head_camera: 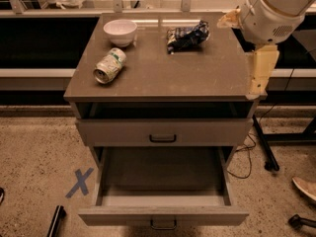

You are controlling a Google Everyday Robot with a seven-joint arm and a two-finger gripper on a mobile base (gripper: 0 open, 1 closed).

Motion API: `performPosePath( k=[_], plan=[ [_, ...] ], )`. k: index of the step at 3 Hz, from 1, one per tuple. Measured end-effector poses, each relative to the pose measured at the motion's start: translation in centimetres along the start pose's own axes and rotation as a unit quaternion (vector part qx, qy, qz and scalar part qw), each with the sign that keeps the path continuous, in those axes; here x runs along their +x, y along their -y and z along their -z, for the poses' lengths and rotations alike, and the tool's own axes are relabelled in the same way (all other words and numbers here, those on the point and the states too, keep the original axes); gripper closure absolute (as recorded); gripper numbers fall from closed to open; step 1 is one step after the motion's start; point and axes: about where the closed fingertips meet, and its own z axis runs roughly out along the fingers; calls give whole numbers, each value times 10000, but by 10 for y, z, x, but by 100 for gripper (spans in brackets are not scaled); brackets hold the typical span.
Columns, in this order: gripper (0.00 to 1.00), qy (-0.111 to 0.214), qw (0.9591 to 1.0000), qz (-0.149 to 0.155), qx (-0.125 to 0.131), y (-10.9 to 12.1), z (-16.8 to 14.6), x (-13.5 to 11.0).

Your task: Place 7up can into middle drawer

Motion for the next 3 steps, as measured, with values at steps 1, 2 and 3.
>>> performPosePath(
  k=[1, 2, 3],
  plan=[
    [0, -1, 10000, 3, 1, 0, 0, 0],
    [0, -76, 9974, 710, 76, 9, -10, -15],
    [0, 81, 9804, 1947, 300, 19, -38, -55]
  ],
)
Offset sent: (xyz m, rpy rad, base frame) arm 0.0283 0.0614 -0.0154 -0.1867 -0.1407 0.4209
